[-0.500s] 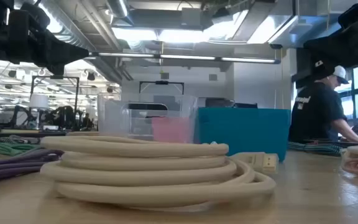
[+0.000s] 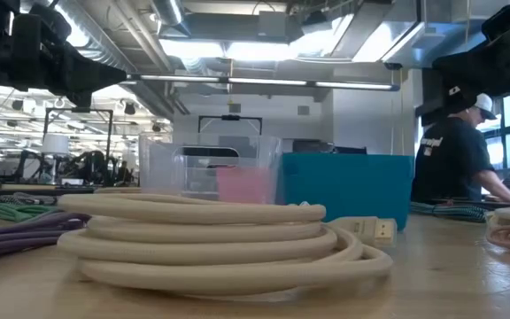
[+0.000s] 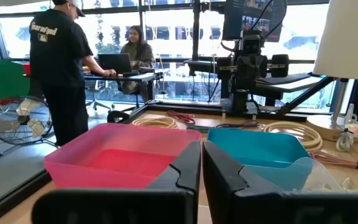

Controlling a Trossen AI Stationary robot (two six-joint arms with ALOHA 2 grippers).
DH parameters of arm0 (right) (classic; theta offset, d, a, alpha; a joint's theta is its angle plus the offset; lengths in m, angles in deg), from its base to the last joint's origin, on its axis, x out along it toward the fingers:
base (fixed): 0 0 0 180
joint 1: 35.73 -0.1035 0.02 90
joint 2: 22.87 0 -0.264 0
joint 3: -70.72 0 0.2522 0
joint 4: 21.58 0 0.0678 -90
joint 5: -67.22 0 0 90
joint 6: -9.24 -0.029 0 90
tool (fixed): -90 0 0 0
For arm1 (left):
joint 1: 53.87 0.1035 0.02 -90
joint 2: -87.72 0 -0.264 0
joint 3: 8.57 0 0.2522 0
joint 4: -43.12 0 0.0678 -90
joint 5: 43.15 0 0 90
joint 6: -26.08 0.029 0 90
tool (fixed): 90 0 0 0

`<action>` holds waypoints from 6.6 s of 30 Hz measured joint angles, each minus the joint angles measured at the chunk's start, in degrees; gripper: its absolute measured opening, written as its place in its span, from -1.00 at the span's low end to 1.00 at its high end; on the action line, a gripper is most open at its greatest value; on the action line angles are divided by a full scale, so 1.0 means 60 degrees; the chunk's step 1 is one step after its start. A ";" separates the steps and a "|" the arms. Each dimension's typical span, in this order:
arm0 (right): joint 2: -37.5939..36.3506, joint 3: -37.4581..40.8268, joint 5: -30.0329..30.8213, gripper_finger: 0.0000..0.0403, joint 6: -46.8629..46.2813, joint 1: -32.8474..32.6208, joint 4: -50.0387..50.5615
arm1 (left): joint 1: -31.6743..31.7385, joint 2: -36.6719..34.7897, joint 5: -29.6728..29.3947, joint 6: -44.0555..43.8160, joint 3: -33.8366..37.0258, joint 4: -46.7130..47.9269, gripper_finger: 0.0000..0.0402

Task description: Pick & Place USB Port

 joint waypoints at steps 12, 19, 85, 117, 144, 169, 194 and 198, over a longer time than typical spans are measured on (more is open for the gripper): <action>0.0001 0.0000 0.0000 -0.87 0.0000 -0.0001 0.0000 | 0.0004 0.0000 0.0000 -0.0004 0.0002 -0.0004 -0.94; 0.0000 0.0000 0.0000 -0.87 0.0000 0.0000 0.0000 | 0.0002 0.0000 0.0000 -0.0001 0.0002 -0.0002 -0.96; -0.0003 0.0000 0.0000 -0.87 0.1741 0.0000 -0.0585 | 0.0004 0.0000 0.0000 0.0000 0.0000 -0.0004 -0.94; 0.0257 -0.0614 0.0943 -0.87 0.1576 0.0007 -0.4184 | 0.0004 0.0000 0.0218 0.0222 -0.0002 -0.2830 -0.96; 1.0369 -0.9620 0.5216 -0.87 -0.1140 0.1991 0.8190 | 0.0004 0.0018 0.0251 0.0009 0.0002 -0.2771 -0.97; 1.4812 -1.0225 -0.0929 -0.87 0.0408 0.8408 0.8547 | 0.0004 0.0025 0.0219 -0.0616 -0.0001 -0.1719 -0.97; 1.6085 -1.0150 -0.1111 0.03 0.0495 0.8185 0.7515 | 0.0004 0.0025 0.0250 -0.0758 0.0002 -0.1462 -0.98; 1.6453 -1.0056 -0.1107 0.03 0.0523 0.8185 0.7272 | 0.0003 0.0025 0.0248 -0.0781 -0.0002 -0.1329 -0.97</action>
